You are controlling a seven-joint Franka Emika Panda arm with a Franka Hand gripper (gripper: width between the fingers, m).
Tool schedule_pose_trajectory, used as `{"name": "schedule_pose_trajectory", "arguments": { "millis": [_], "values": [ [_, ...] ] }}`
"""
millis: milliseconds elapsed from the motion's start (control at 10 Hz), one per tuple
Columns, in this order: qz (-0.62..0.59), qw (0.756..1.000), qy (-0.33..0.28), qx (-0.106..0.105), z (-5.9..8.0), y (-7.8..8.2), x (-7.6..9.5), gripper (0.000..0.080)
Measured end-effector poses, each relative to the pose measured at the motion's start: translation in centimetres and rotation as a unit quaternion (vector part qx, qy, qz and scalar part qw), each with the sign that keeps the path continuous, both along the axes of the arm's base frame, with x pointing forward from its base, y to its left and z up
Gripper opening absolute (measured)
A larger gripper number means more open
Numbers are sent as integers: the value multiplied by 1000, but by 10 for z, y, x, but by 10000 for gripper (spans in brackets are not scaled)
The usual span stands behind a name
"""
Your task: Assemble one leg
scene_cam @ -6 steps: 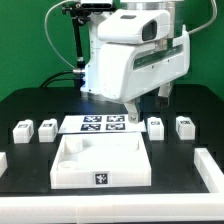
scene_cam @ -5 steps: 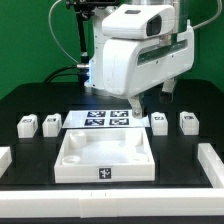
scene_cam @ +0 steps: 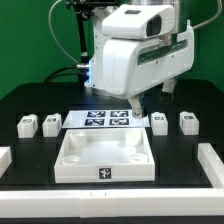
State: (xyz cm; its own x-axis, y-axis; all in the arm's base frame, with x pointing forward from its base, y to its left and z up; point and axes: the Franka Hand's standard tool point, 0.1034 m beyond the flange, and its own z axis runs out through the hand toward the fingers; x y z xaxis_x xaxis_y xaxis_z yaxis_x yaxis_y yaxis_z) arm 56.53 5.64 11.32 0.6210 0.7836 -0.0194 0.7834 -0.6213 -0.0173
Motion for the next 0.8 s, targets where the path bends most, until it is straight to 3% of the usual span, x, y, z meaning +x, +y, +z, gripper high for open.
{"name": "schedule_pose_trajectory", "arguments": {
  "millis": [600, 700, 800],
  "values": [
    [0, 1000, 0, 0, 0, -1, 0, 650],
    [41, 999, 5, 0, -2, -11, -9, 650],
    [40, 999, 6, -1, -6, -20, -30, 650]
  ]
}}
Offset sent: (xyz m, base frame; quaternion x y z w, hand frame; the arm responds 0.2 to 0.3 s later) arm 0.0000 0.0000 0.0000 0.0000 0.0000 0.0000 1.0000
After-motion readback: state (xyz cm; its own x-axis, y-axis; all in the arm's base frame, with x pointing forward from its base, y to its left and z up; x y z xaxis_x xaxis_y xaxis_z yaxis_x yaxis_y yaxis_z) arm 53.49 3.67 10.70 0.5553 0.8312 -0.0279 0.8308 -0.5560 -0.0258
